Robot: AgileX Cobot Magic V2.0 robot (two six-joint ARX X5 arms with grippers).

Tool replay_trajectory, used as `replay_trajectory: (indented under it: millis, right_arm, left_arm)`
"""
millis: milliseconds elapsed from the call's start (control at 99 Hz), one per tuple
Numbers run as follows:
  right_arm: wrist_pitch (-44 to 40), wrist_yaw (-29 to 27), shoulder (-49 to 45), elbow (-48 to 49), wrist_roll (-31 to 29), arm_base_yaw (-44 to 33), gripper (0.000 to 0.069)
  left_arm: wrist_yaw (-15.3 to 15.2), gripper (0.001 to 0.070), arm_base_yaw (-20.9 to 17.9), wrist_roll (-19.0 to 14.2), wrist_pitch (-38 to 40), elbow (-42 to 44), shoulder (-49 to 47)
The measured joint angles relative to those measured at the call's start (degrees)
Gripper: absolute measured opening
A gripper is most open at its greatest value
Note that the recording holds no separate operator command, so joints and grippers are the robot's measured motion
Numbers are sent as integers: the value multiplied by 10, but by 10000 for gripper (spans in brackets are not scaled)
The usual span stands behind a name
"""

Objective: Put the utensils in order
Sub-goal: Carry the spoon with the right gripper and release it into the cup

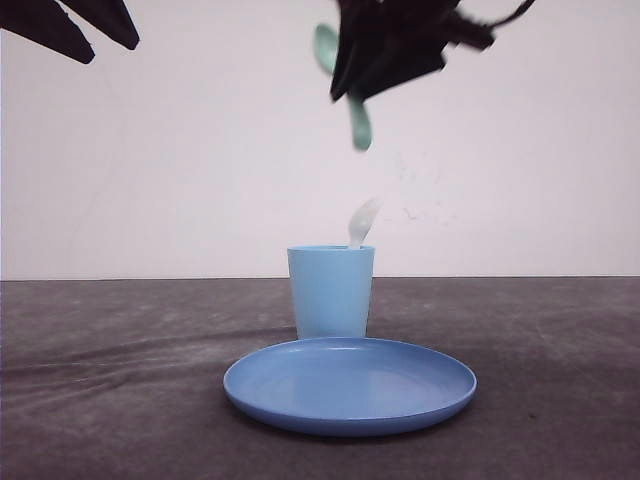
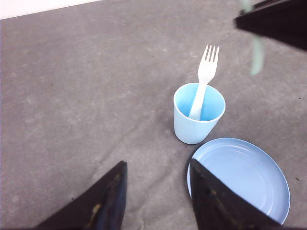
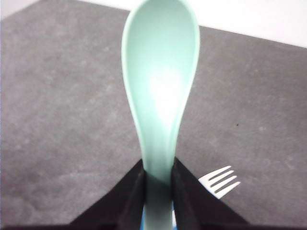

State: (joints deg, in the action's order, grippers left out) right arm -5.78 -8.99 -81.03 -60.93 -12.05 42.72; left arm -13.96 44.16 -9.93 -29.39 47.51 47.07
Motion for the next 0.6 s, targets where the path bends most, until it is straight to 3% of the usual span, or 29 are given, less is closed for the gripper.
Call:
replay_trajectory:
  millis: [596]
  right_arm:
    - [52, -15, -147, 0, 3, 7, 78]
  left_arm:
    - [0, 240, 0, 0, -17, 0, 0]
